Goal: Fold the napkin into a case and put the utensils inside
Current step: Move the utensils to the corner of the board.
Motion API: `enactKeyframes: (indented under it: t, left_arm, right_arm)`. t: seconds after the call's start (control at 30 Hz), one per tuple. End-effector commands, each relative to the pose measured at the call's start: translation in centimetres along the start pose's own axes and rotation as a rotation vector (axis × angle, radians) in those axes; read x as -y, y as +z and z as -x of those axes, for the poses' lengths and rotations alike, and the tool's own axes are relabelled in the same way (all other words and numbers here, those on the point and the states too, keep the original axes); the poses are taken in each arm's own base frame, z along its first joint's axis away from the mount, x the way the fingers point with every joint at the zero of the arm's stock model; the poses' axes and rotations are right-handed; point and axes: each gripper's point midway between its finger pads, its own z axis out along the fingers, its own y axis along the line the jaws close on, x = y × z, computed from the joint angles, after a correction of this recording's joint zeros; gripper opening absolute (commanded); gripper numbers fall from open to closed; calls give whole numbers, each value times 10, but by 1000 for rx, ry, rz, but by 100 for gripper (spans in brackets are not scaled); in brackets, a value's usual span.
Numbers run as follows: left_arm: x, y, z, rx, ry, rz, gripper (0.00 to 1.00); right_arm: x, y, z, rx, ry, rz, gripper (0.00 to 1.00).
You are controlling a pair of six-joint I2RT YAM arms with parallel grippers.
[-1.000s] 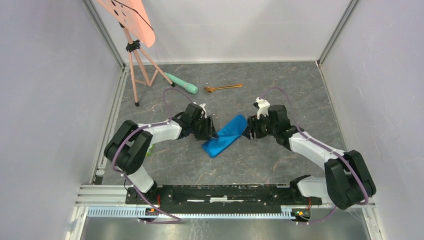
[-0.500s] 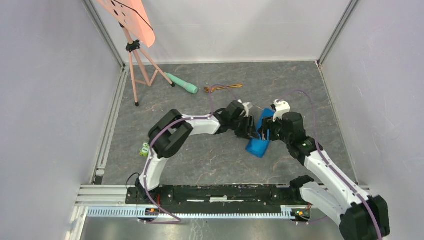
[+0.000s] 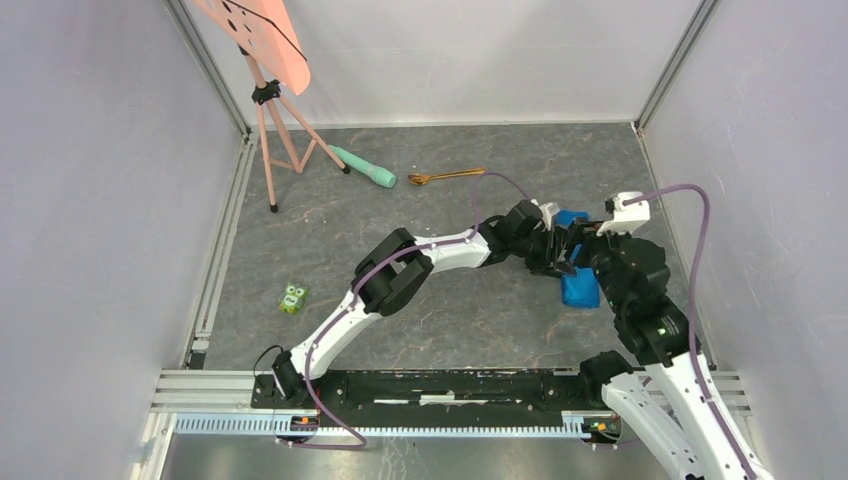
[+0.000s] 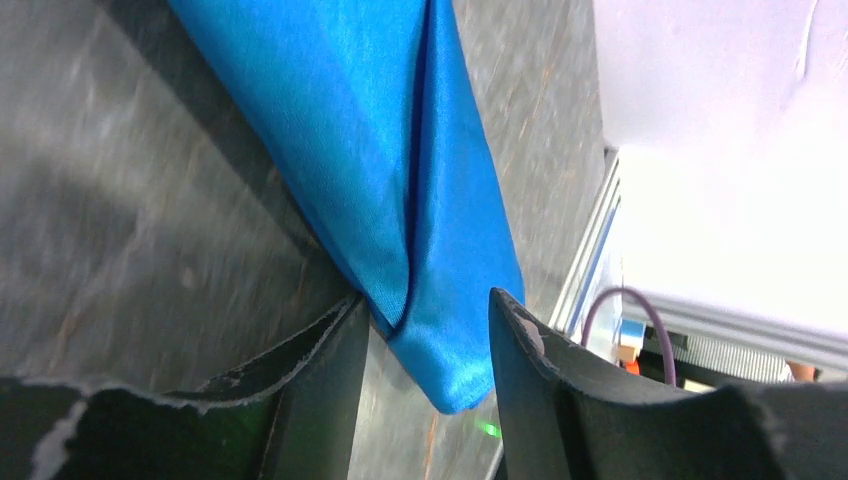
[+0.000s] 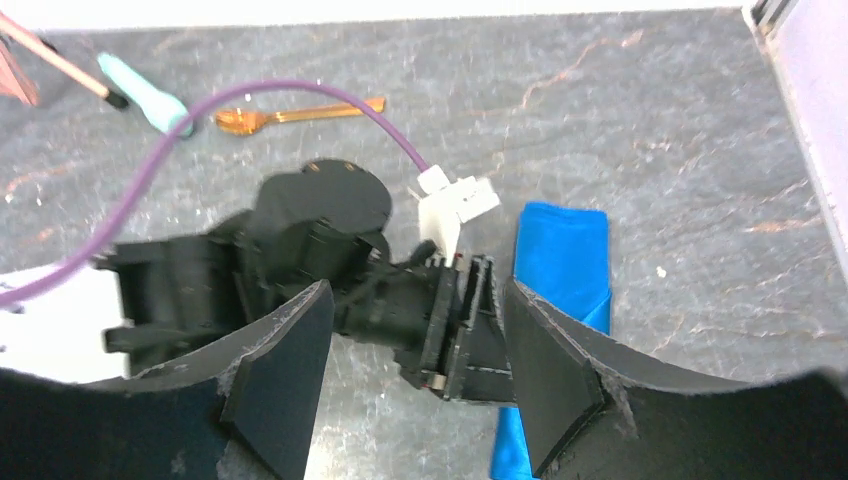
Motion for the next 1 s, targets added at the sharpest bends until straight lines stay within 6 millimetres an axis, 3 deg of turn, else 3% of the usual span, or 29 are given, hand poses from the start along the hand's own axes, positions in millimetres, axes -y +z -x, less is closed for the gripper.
enactKeyframes:
  t: [0.0, 0.1, 0.27, 0.37, 0.4, 0.53, 0.67, 0.83, 0.97]
  left_arm:
    - [-17, 32, 0, -9, -77, 25, 55]
    - [-22, 42, 8, 9, -102, 52, 53]
    - [-13, 22, 20, 110, -100, 67, 53]
    - [-1, 17, 17, 84, -124, 43, 52]
    - [-7, 11, 14, 95, -137, 67, 52]
    - [-19, -50, 17, 199, -140, 140, 57]
    - [-31, -127, 12, 267, -82, 231, 61]
    - [-37, -217, -3, 360, -9, 331, 63]
    - [-20, -263, -16, 393, 68, 319, 64]
  right_arm:
    - [8, -13, 26, 61, 2, -39, 69]
    - [8, -17, 30, 66, -4, -40, 69]
    - [11, -18, 23, 60, -1, -47, 69]
    - [14, -10, 12, 35, 26, -74, 70]
    - [15, -7, 9, 22, 29, -88, 70]
    - [21, 8, -2, -25, 33, -145, 72]
    - [22, 33, -34, -154, 18, -162, 74]
    - [7, 60, -98, -351, 103, -52, 73]
    - [0, 61, -157, -519, 157, -21, 71]
